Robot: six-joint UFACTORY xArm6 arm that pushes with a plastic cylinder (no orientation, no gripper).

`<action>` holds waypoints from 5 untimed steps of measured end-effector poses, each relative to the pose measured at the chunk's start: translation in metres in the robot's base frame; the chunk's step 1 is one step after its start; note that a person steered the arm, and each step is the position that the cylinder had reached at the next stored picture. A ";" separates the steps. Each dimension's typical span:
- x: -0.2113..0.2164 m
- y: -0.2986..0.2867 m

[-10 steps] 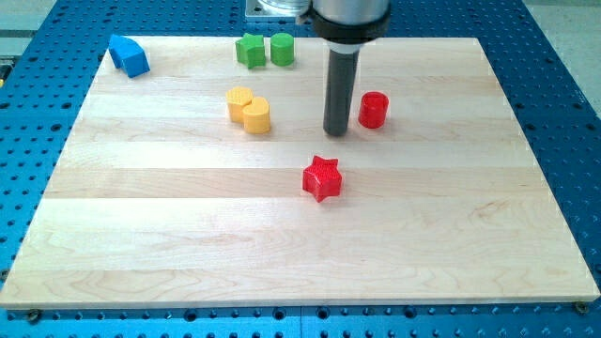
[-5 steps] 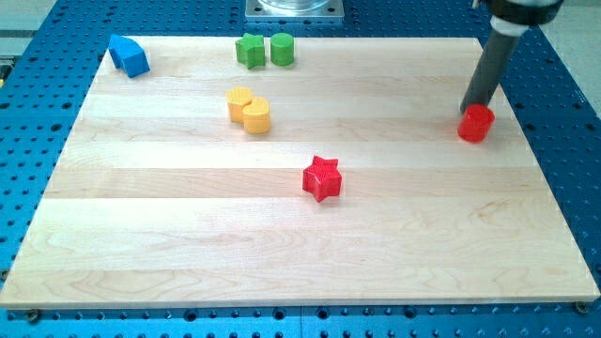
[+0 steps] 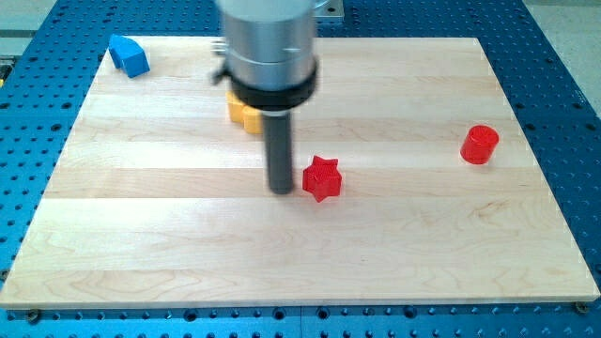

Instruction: Move the red blocks to the center right of the board

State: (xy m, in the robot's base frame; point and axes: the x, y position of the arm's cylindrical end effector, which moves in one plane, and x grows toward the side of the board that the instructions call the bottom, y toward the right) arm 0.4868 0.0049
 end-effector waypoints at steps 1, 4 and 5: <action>-0.008 0.051; -0.023 0.115; -0.029 0.140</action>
